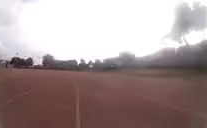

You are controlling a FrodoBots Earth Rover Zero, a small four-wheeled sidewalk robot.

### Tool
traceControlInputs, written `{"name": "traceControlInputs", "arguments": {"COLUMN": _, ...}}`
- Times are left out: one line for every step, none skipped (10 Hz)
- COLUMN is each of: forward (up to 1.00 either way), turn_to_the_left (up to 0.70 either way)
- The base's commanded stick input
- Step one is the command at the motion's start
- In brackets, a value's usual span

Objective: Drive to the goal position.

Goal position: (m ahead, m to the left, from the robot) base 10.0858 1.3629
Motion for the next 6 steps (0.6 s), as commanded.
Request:
{"name": "traceControlInputs", "arguments": {"forward": 0.70, "turn_to_the_left": 0.00}}
{"name": "traceControlInputs", "arguments": {"forward": 0.70, "turn_to_the_left": 0.00}}
{"name": "traceControlInputs", "arguments": {"forward": 0.70, "turn_to_the_left": 0.00}}
{"name": "traceControlInputs", "arguments": {"forward": 0.70, "turn_to_the_left": 0.00}}
{"name": "traceControlInputs", "arguments": {"forward": 0.70, "turn_to_the_left": 0.00}}
{"name": "traceControlInputs", "arguments": {"forward": 0.70, "turn_to_the_left": 0.00}}
